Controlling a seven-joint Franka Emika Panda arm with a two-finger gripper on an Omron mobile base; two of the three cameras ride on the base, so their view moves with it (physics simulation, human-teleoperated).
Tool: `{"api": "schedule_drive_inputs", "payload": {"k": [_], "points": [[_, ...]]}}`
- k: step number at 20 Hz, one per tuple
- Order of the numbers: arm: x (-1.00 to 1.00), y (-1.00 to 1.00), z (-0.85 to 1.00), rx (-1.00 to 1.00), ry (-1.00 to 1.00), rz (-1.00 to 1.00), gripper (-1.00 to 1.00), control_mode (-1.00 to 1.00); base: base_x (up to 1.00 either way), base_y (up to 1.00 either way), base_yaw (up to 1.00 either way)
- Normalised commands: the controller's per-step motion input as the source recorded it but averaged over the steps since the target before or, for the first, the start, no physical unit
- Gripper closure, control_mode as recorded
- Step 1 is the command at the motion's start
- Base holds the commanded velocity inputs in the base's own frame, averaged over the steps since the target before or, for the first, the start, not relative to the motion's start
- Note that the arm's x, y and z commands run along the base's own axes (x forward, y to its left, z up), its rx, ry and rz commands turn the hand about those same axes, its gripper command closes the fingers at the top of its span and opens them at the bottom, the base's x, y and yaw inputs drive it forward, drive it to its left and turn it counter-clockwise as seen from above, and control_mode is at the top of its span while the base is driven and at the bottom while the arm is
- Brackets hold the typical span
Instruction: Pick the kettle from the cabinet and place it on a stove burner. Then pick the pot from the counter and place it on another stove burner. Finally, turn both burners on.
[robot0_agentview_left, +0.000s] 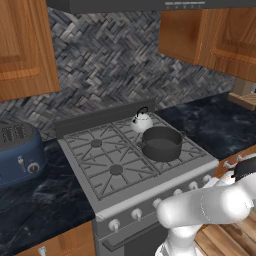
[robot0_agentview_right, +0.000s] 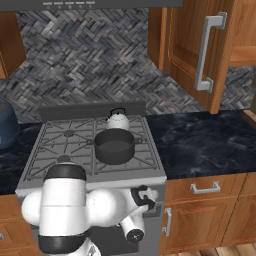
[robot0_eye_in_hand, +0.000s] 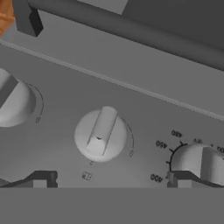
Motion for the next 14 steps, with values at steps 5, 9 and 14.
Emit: {"api": "schedule_drive_inputs", "payload": {"k": [5,9,14], "points": [[0.13,-0.20,-0.21,0.04,0.00,0.00,-1.00,-1.00,0.00,0.00,0.00],[0.13,-0.05,-0.17,0.03,0.00,0.00,-1.00,-1.00,0.00,0.00,0.00],[0.13,0.00,-0.12,0.01,-0.01,0.00,-1.00,-1.00,0.00,0.00,0.00]]}}
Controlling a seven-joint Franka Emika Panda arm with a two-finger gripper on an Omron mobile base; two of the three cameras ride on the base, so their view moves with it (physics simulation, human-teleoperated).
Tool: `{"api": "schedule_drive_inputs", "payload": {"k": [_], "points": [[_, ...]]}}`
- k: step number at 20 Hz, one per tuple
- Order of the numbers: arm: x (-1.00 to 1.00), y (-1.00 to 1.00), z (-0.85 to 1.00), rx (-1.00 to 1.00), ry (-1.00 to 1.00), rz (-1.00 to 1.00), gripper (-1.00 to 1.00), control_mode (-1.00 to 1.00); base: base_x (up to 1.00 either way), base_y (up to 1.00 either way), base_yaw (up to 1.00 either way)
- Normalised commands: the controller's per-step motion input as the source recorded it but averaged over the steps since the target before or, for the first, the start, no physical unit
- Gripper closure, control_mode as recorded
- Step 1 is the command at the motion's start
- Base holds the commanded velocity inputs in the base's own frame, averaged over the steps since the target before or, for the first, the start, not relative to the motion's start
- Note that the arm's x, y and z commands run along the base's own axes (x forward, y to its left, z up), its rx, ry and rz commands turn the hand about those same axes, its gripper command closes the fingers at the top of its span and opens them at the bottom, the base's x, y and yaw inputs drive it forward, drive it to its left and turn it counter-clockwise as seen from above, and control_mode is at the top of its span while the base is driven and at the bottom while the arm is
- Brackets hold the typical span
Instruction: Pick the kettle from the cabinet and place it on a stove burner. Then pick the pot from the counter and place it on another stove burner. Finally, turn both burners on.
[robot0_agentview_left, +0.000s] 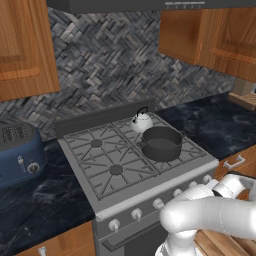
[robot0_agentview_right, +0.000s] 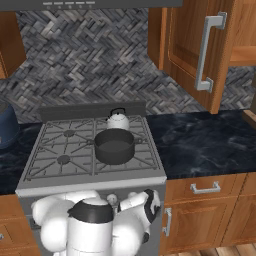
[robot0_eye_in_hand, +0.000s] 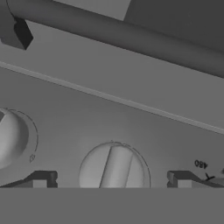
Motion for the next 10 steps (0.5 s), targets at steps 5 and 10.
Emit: {"api": "schedule_drive_inputs", "payload": {"k": [5,10], "points": [[0.11,0.00,-0.07,0.00,-0.01,0.00,-1.00,-1.00,0.00,0.00,0.00],[0.10,0.00,-0.03,0.00,-0.01,0.00,-1.00,-1.00,0.00,0.00,0.00]]}}
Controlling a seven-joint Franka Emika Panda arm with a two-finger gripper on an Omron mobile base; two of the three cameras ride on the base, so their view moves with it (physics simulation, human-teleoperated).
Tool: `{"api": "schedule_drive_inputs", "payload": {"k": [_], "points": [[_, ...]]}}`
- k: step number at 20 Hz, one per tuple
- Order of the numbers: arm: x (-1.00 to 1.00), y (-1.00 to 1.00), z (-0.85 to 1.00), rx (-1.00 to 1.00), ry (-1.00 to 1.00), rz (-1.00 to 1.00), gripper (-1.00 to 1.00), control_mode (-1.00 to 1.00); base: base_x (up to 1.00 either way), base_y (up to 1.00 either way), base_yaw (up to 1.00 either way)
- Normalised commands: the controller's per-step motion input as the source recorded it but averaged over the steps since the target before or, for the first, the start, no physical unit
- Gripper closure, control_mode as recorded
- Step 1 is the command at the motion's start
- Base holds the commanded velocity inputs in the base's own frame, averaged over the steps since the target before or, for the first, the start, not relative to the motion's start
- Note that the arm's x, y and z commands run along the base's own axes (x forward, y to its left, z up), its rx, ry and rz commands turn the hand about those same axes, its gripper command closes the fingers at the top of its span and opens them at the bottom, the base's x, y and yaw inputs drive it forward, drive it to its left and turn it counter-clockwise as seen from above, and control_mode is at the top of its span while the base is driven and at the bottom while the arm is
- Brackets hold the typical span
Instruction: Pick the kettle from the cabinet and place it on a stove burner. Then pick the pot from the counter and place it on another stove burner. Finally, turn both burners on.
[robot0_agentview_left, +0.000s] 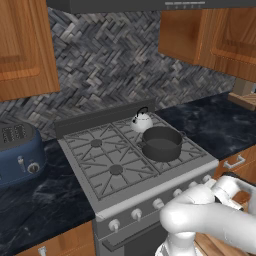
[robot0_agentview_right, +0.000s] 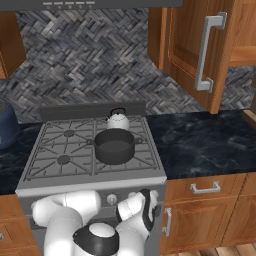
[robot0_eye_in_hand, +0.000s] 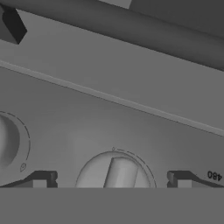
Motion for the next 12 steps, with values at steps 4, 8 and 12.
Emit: {"api": "schedule_drive_inputs", "payload": {"k": [4,8,12], "points": [[0.00,0.00,0.00,0.00,-0.08,0.00,-1.00,-1.00,0.00,0.00,0.00],[0.00,0.00,0.00,0.00,-0.07,0.00,-1.00,-1.00,0.00,0.00,0.00],[0.00,0.01,0.00,0.00,-0.07,0.00,-1.00,-1.00,0.00,0.00,0.00]]}}
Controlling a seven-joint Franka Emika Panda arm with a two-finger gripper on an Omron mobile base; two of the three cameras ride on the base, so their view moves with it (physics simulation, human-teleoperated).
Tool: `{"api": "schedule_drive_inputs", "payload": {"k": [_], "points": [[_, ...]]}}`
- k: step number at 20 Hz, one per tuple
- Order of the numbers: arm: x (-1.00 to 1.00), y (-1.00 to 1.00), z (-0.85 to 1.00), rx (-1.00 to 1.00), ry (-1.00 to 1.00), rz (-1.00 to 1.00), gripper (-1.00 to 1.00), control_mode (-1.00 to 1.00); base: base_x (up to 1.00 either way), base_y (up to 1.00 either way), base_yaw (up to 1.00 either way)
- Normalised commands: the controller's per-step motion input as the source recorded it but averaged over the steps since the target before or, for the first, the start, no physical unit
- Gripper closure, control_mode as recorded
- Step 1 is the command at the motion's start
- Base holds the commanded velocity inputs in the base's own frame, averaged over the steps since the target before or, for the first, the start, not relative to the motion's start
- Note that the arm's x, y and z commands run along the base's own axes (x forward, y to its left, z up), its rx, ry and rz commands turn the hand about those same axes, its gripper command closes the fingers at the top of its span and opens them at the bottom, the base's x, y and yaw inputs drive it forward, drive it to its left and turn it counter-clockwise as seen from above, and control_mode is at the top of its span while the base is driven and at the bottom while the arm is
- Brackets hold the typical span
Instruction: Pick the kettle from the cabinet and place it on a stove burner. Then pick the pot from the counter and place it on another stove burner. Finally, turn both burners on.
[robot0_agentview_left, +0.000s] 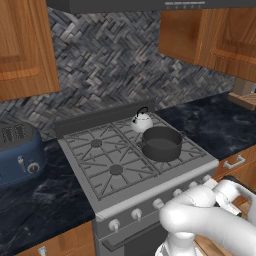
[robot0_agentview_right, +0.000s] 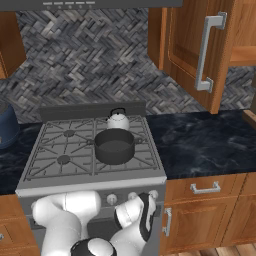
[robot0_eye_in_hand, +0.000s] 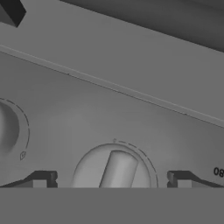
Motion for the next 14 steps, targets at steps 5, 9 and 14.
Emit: {"api": "schedule_drive_inputs", "payload": {"k": [5,9,14], "points": [[0.04,0.12,0.00,0.00,-0.04,0.00,1.00,-1.00,0.00,0.00,0.00],[0.03,0.10,0.00,0.00,-0.05,0.00,1.00,-1.00,0.00,0.00,0.00],[0.00,0.02,0.00,0.00,-0.01,0.00,1.00,-1.00,0.00,0.00,0.00]]}}
